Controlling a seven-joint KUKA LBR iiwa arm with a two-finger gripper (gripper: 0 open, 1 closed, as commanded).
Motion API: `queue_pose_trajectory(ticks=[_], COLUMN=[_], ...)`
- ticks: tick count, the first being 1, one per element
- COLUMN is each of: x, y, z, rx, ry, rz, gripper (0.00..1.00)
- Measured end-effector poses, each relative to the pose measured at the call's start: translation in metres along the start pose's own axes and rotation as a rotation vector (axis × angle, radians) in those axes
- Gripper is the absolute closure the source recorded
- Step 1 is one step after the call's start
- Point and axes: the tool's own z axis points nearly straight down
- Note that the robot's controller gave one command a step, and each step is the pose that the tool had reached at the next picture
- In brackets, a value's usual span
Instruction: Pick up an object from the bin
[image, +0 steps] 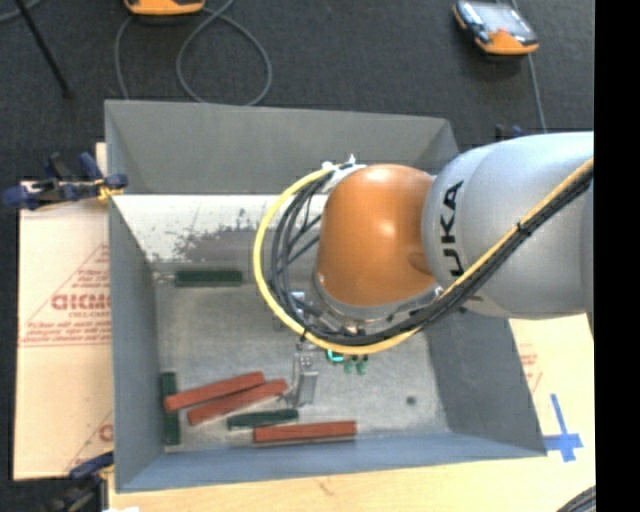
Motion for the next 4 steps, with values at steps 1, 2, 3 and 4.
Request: queue_pose_trajectory(ticks=[1,2,3,4], x=[-0.006,-0.003,-0.002,0.007], y=[0.04,0.044,0.037,0.043], z=[0.131,0.096,0.086,0.128], rx=[0.001,-0.001,-0.001,0.001], ry=[0.005,-0.004,-0.005,0.001], rz=[0.046,0.085,0.215,0.446], gripper=[0.0,0.0,0.0,0.0])
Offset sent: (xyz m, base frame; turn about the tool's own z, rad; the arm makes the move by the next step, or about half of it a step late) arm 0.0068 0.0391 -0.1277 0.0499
